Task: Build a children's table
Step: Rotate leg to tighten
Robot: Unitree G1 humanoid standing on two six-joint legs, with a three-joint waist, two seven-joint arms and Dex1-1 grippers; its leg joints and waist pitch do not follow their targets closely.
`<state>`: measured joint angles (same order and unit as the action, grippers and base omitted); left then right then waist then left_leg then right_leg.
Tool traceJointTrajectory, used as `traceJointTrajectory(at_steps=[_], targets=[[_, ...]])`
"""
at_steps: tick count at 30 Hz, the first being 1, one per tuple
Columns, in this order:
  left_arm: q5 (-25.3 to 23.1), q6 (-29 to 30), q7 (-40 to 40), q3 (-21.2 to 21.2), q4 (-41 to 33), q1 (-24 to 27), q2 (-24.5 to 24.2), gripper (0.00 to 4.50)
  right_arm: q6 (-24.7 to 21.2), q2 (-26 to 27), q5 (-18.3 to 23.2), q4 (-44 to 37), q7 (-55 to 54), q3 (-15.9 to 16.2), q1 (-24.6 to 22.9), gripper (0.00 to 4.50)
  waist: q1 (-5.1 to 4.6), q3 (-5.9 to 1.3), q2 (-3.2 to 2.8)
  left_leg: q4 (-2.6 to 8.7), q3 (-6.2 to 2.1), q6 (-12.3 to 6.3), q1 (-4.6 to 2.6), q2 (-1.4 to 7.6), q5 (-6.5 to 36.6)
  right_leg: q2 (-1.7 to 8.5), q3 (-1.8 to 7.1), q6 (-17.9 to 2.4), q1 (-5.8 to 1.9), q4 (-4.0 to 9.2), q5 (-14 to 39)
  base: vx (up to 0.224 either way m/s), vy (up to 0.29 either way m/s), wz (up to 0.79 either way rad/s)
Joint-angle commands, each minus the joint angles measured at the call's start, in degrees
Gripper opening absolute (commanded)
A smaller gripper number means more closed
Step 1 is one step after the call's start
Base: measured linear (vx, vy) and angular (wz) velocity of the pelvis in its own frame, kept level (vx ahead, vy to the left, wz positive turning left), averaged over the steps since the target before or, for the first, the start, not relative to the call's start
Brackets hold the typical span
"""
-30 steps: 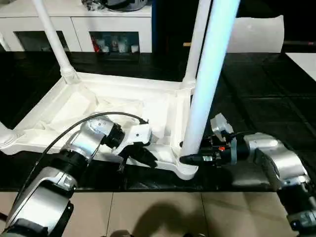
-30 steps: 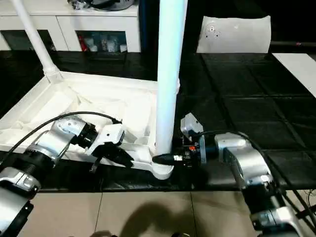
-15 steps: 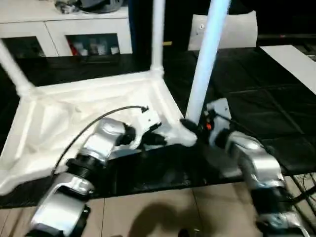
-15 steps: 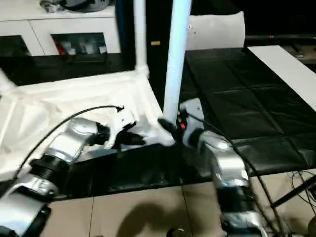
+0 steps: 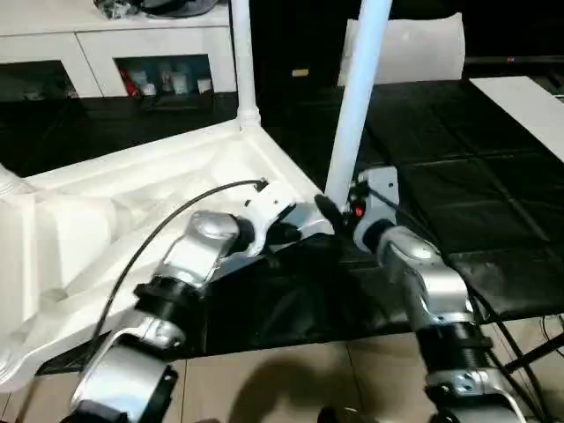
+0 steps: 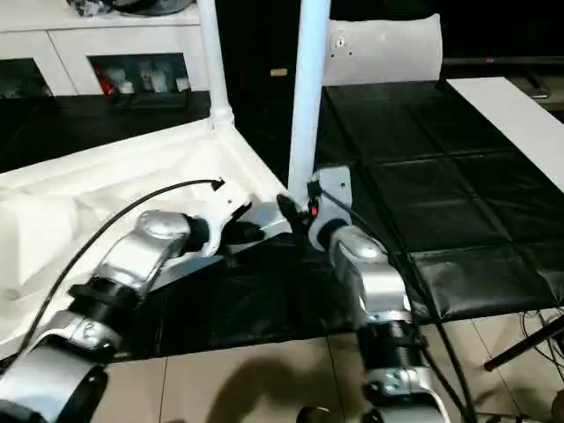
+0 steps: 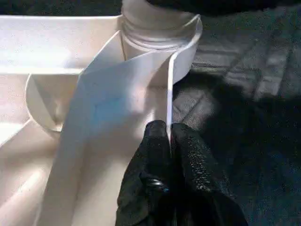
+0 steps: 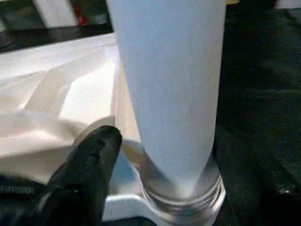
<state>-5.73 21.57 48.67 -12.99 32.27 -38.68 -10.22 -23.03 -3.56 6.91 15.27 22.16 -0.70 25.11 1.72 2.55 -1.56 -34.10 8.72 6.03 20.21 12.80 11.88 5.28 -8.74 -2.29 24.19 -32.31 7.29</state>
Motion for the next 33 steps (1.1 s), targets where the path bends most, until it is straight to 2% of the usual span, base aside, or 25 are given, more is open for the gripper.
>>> traceJointTrajectory(at_steps=[1, 2, 5, 6, 8, 10, 12, 16, 17, 19, 20, 21, 24, 25, 28, 29, 33], targets=[[1.82, -4.12, 3.51, -0.42, -4.61, -0.83, -1.38, 0.0, 0.77, -1.88, 1.47, -1.81, 5.04, 2.07, -1.7, 3.73, 0.57, -4.48, 0.22, 3.27, 0.79, -6.52, 0.34, -0.24, 3.06, 2.73, 3.03, -7.71, -4.98, 3.02, 14.25, 0.0, 0.0, 0.0], [1.91, -4.38, 4.91, -0.75, -4.67, -0.66, -2.17, 0.0, 1.2, -3.35, 1.81, -2.3, 6.85, 1.9, -2.22, 3.98, 0.44, -4.46, 0.29, 3.25, 0.87, -6.47, 0.42, -0.18, 3.35, 2.73, 3.12, -7.75, -4.92, 2.89, 14.26, 0.0, 0.0, 0.0], [1.95, -6.19, 8.29, -1.74, -4.61, -0.37, -3.96, 0.0, 2.06, -6.36, 2.56, -3.07, 10.79, 1.53, -3.07, 4.13, 0.63, -4.42, 0.3, 3.29, 0.86, -6.26, 0.36, -0.15, 4.68, 2.77, 3.13, -7.69, -4.98, 3.02, 15.22, 0.0, 0.0, 0.0], [2.6, -10.3, 15.71, -3.85, -4.51, 0.08, -7.44, 0.0, 3.95, -12.17, 3.76, -3.73, 19.27, 1.32, -3.77, 4.13, 0.87, -4.44, 0.33, 3.27, 0.82, -6.31, 0.38, -0.16, 5.36, 2.87, 3.11, -7.37, -5.1, 3.1, 15.98, 0.0, 0.0, 0.0], [2.76, -10.72, 17.32, -4.28, -4.42, 0.11, -8.1, 0.0, 4.38, -13.4, 4.03, -3.69, 21.25, 1.34, -3.75, 4.4, 0.88, -4.26, 0.36, 3.29, 0.91, -6.3, 0.34, -0.12, 5.67, 2.81, 3.24, -7.32, -4.94, 3.15, 16.38, 0.0, 0.0, 0.0], [2.66, -12.02, 20.25, -5.18, -4.11, 0.12, -9.41, 0.0, 4.86, -15.61, 4.99, -3.76, 25.33, 1.5, -3.64, 4.4, 1.09, -4.21, 0.53, 3.29, 0.98, -6.25, 0.23, -0.21, 6.52, 2.75, 3.11, -6.87, -4.91, 3.31, 18.01, 0.0, 0.0, 0.0], [2.35, -14.64, 24.51, -6.69, -3.64, 0.15, -11.25, 0.0, 4.82, -18.31, 6.16, -3.82, 30.69, 2.27, -3.38, 4.4, 1.35, -4.07, 0.55, 3.32, 1.02, -5.95, 0.11, -0.18, 7.47, 2.81, 3.03, -5.87, -4.69, 3.74, 21.39, 0.0, 0.0, 0.0], [3.3, -17.82, 30.37, -7.87, -2.94, -0.17, -12.91, 0.0, 4.16, -22.54, 7.79, -4.06, 39.51, 4.69, -2.94, 4.4, 2.4, -4.12, 0.61, 3.32, 1.01, -5.87, -0.03, 0.15, 7.35, 2.81, 3.06, -6.11, -4.57, 3.49, 20.95, 0.0, 0.0, 0.0], [3.35, -19.24, 32.47, -8.71, -2.26, -0.68, -13.77, 0.0, 4.14, -24.3, 8.35, -3.91, 43.67, 6.25, -2.53, 4.4, 2.58, -4.18, 0.71, 3.27, 1.03, -5.91, -0.01, 0.15, 7.16, 2.75, 3.04, -6.14, -4.57, 3.37, 20.69, 0.0, 0.0, 0.0], [3.31, -20.41, 34.05, -9.52, -1.77, -1.02, -14.36, 0.0, 4.49, -25.33, 8.72, -3.73, 46.72, 7.39, -2.3, 4.4, 3.37, -4.17, 0.77, 3.27, 1.1, -5.95, -0.04, 0.26, 6.95, 2.91, 3.14, -6.09, -4.43, 3.28, 21.04, 0.0, 0.0, 0.0], [3.31, -21.3, 35.24, -9.96, -1.38, -1.25, -14.6, 0.0, 4.9, -25.89, 8.91, -3.38, 49.18, 8.15, -2.06, 4.4, 3.41, -4.14, 0.97, 3.23, 1.14, -5.89, 0.07, 0.2, 7.12, 2.85, 3.09, -6.04, -4.43, 3.28, 21.3, 0.0, 0.0, 0.0], [3.29, -21.95, 35.97, -10.16, -1.17, -1.38, -14.65, 0.0, 5.4, -26.12, 8.97, -3.05, 50.84, 8.62, -1.88, 4.4, 3.78, -4.1, 1.03, 3.23, 1.19, -5.54, 0.03, 0.1, 7.31, 2.88, 3.04, -5.46, -4.4, 3.47, 22.71, 0.0, 0.0, 0.0], [3.42, -23.2, 37.61, -10.56, -0.85, -1.7, -14.66, 0.0, 5.81, -26.35, 9.41, -2.39, 54.17, 9.64, -1.34, 4.14, 4.08, -4.15, 1.03, 3.23, 1.1, -5.08, 0.05, 0.17, 7.34, 2.94, 2.98, -5.09, -4.41, 3.47, 23.41, 0.0, 0.0, 0.0], [3.42, -23.2, 37.61, -10.56, -0.85, -1.7, -14.66, 0.0, 5.81, -26.35, 9.41, -2.39, 54.17, 9.64, -1.34, 4.0, 4.19, -4.18, 1.27, 3.28, 1.04, -5.04, 0.09, 0.27, 6.85, 2.98, 3.03, -5.06, -4.39, 3.28, 23.19, 0.0, 0.0, 0.0], [3.21, -24.86, 39.24, -11.25, -0.2, -2.23, -14.29, 0.0, 4.54, -26.52, 10.66, -1.78, 57.35, 11.42, -0.09, 3.77, 4.32, -4.17, 1.28, 3.18, 1.14, -4.96, 0.05, 0.13, 7.07, 2.88, 2.98, -4.93, -4.29, 3.48, 23.66, 0.0, 0.0, 0.0], [3.23, -24.91, 39.26, -11.28, -0.17, -2.25, -14.27, 0.0, 4.46, -26.53, 10.73, -1.76, 57.46, 11.47, -0.04, 3.67, 4.32, -4.15, 1.47, 3.18, 1.15, -4.88, 0.11, 0.14, 7.08, 2.88, 2.99, -4.78, -4.33, 3.45, 23.87, 0.0, 0.0, 0.0], [3.22, -25.53, 39.47, -11.48, 0.12, -2.37, -13.94, 0.0, 4.25, -26.5, 10.93, -1.47, 58.5, 11.99, 0.24, 3.35, 4.58, -4.17, 1.34, 3.22, 1.1, -4.51, 0.07, 0.2, 6.87, 2.91, 2.95, -4.21, -4.26, 3.52, 24.34, 0.0, 0.0, 0.0]])
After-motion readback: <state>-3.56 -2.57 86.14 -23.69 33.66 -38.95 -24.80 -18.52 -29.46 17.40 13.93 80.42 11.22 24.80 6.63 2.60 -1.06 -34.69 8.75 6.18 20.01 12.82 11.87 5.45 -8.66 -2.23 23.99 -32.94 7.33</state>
